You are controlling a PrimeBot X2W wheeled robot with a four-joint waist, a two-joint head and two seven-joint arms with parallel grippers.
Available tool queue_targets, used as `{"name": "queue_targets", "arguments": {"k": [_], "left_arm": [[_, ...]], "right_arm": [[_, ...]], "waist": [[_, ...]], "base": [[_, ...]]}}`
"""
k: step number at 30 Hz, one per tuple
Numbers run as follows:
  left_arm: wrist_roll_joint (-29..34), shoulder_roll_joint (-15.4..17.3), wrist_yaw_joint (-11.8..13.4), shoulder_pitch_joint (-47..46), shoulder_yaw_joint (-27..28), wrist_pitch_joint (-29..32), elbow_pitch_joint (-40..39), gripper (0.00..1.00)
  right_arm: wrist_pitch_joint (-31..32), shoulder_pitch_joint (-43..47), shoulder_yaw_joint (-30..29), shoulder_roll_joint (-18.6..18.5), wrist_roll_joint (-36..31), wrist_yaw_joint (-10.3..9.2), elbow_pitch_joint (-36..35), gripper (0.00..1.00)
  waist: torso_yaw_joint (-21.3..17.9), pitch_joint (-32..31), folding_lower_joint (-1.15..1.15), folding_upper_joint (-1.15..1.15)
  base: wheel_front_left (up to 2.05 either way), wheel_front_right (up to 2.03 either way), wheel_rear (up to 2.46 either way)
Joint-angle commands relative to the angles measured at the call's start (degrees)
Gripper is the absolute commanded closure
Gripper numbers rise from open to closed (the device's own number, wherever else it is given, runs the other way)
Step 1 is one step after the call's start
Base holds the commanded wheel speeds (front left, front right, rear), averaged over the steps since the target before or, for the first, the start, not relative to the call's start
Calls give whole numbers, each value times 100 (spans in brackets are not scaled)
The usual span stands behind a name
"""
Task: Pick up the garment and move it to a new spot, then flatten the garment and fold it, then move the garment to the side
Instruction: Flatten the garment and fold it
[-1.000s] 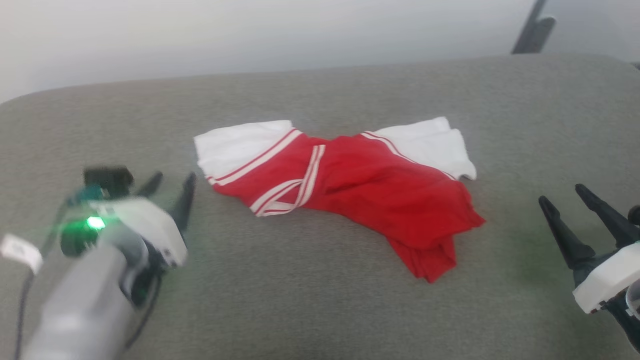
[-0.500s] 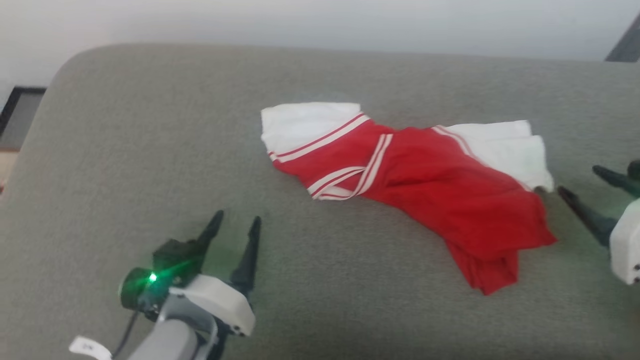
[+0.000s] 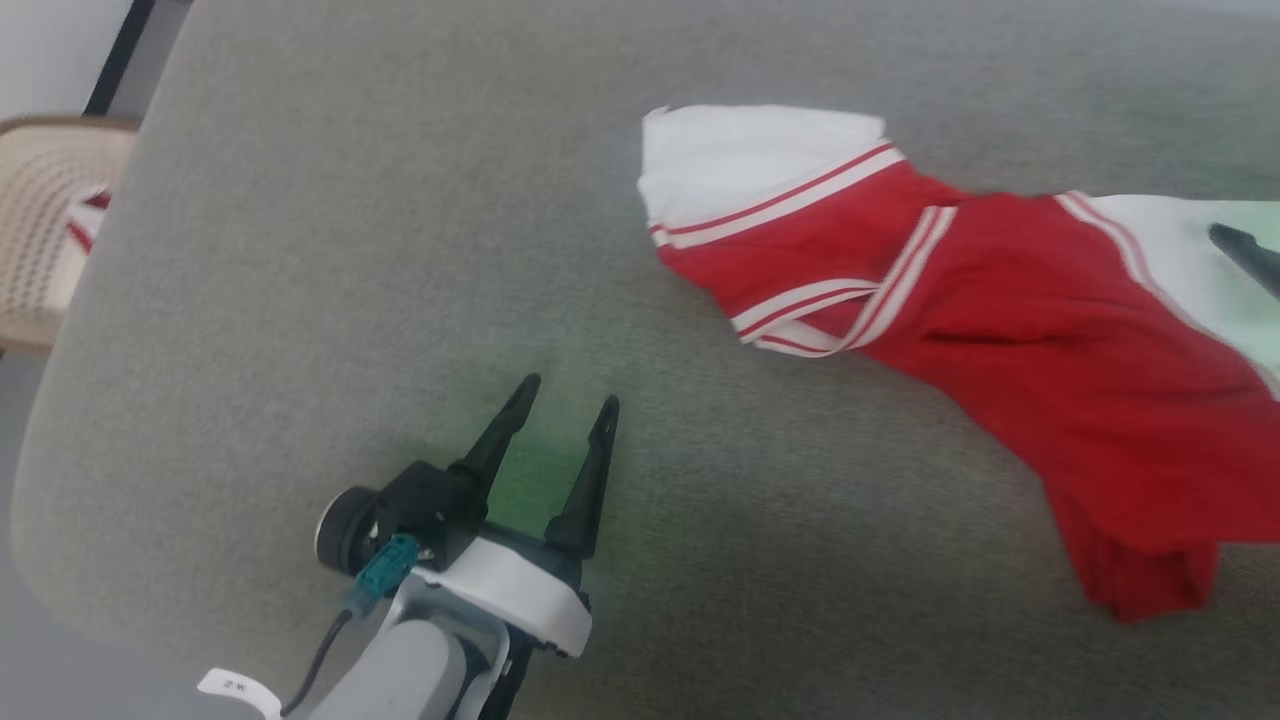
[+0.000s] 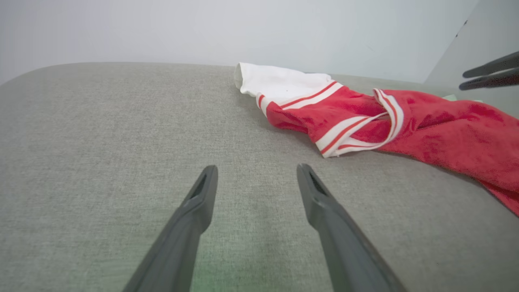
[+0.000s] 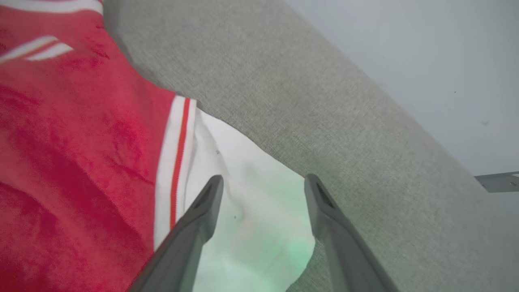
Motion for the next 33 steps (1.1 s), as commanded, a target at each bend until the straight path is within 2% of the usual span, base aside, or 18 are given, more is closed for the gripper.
{"name": "queue_targets", "arguments": {"k": [1,10,11,12,13,15,16,22,25,27,29,31,33], "left_arm": [[60,-72,-72,-132,39,-26,2,0],[245,-268,-311,-249,347,-26,28,0],[273,-263,-355,-269,351,-26,43,0],[304,-248,-396,-309,348,-26,68,0],[299,-240,-444,-369,348,-26,85,0],[203,-238,-603,-582,355,-11,127,0],[199,-209,-675,-713,342,50,152,0],[136,-39,-1054,-1608,358,497,315,0],[-146,25,-1271,-2250,333,1115,533,0],[-532,24,-1375,-2688,326,1768,787,0],[-1160,-38,-1449,-3051,307,2737,1153,0],[-1856,-115,-1426,-3444,472,3750,1525,0],[-2271,-119,-1344,-3865,604,4451,1832,0]], "right_arm": [[151,-229,298,-65,46,-10,96,0],[588,-918,1746,-198,661,-10,297,0],[561,-964,1838,-185,699,-10,334,5],[561,-1015,1955,-170,720,-10,365,24],[550,-1067,2027,-155,730,-10,403,53],[519,-1195,2155,-117,797,-12,486,90],[496,-1266,2210,-112,806,-12,515,100],[362,-1596,2367,-18,893,-18,667,100],[238,-1806,2431,35,859,-17,699,100],[174,-1940,2467,79,838,-17,718,100],[152,-2046,2507,115,838,-17,721,100],[143,-2113,2550,159,819,-17,694,100],[131,-2171,2577,220,790,-17,669,100]], "waist": [[275,274,0,0],[378,418,0,0],[369,420,0,0],[358,423,0,0],[348,433,0,0],[320,479,0,0],[307,508,0,0],[221,655,0,0],[147,733,0,0],[95,792,0,0],[53,856,0,0],[8,907,0,0],[-56,970,0,0]], "base": [[0,0,0],[0,0,0],[0,0,0],[0,0,0],[0,0,0],[0,0,0],[0,0,0],[0,0,0],[0,0,0],[0,0,0],[0,0,0],[0,0,0],[0,0,0]]}}
